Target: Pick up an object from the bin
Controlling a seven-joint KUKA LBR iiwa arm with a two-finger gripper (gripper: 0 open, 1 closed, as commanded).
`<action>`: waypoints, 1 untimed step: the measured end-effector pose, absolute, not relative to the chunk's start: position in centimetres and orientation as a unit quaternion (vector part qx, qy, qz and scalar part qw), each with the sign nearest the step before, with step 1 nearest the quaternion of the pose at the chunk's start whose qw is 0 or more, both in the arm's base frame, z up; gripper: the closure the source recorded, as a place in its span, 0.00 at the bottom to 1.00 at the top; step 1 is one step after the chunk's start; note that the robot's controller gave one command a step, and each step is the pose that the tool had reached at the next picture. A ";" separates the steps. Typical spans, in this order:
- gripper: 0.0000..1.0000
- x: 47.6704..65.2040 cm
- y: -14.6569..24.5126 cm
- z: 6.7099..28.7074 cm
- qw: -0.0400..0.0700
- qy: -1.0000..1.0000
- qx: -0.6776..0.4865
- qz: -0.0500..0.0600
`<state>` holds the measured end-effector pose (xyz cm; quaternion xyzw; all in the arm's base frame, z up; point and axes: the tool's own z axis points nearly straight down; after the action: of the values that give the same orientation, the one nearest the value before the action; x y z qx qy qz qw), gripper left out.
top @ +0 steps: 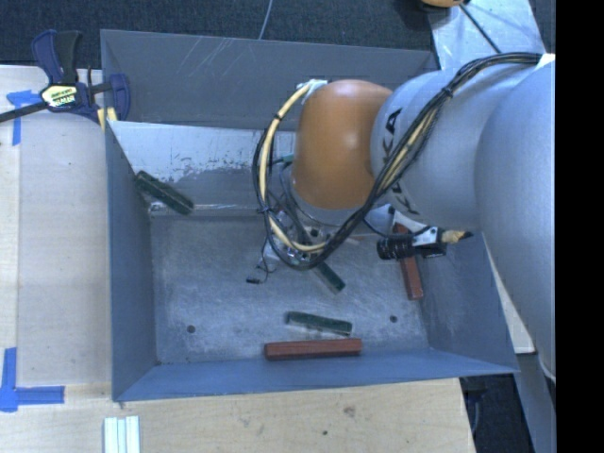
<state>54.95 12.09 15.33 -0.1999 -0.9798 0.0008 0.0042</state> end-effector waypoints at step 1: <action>1.00 52.6 8.3 17.4 -0.001 -0.983 -0.182 0.001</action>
Offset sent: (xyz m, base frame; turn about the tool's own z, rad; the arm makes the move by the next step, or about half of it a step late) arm -0.0479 -0.0606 0.0485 -0.5564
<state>52.63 8.26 17.43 -0.1824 -0.9832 0.0008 -0.0007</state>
